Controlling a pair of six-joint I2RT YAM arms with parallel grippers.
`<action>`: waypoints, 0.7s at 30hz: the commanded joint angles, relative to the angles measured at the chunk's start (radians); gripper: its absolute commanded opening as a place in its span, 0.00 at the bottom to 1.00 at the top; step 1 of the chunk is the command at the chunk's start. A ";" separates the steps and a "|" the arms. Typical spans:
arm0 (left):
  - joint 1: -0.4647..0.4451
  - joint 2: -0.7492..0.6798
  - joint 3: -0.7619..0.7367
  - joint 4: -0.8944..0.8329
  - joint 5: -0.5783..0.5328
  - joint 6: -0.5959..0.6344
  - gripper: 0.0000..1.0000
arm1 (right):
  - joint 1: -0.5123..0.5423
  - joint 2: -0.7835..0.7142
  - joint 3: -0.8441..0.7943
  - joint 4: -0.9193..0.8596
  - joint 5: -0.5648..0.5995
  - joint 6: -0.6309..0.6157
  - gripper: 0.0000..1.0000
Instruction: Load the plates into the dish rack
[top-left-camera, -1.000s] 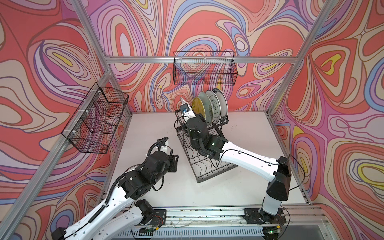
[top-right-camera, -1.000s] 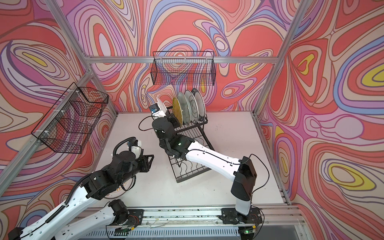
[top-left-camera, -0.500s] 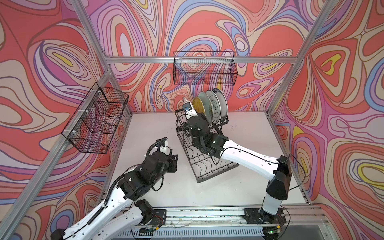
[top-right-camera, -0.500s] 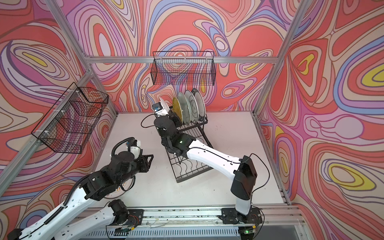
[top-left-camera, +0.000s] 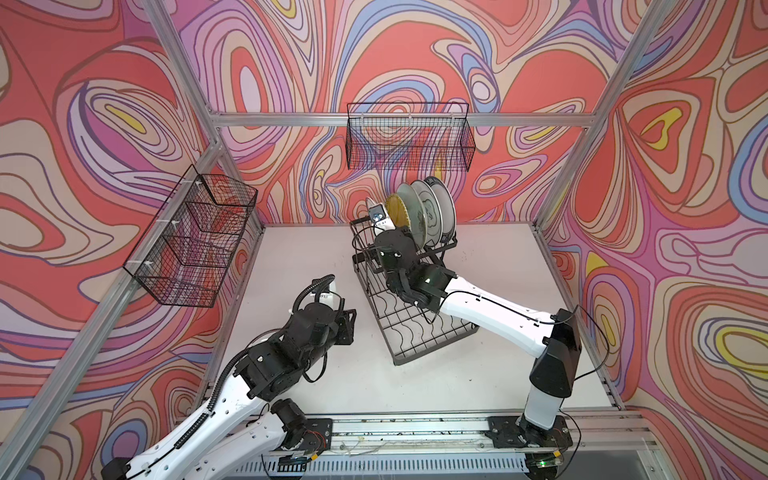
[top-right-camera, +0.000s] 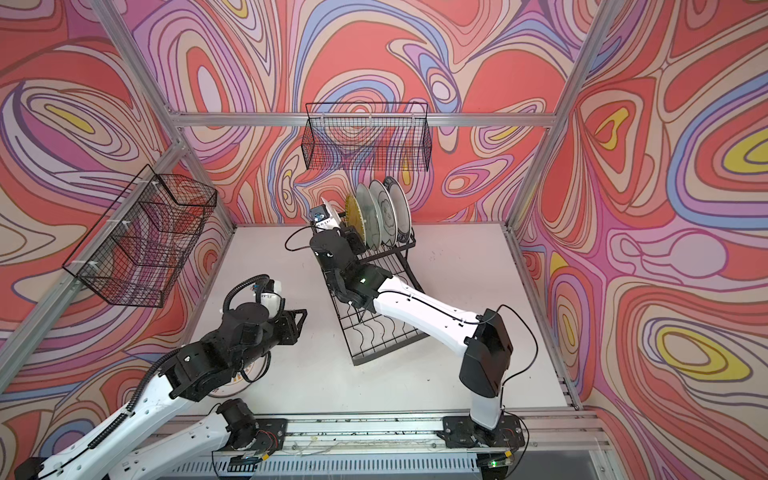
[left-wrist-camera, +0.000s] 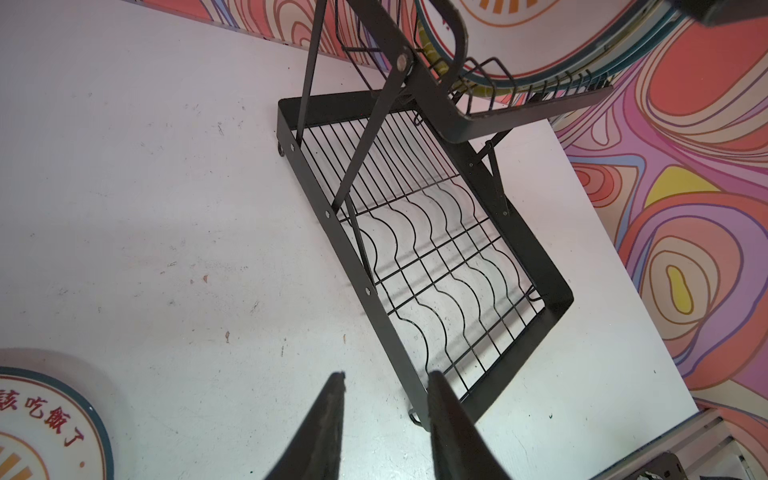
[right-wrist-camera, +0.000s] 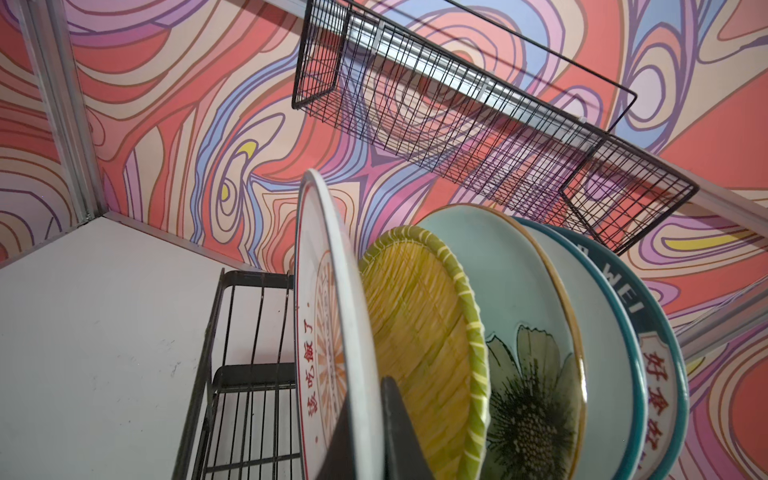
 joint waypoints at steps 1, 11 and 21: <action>-0.005 0.000 -0.001 0.014 -0.009 0.012 0.37 | -0.015 0.027 0.047 -0.019 0.014 0.030 0.00; -0.005 0.000 0.010 0.005 -0.014 0.025 0.37 | -0.022 0.081 0.102 -0.063 0.031 0.067 0.00; -0.005 0.007 0.012 0.003 -0.012 0.029 0.37 | -0.040 0.110 0.144 -0.134 -0.002 0.108 0.00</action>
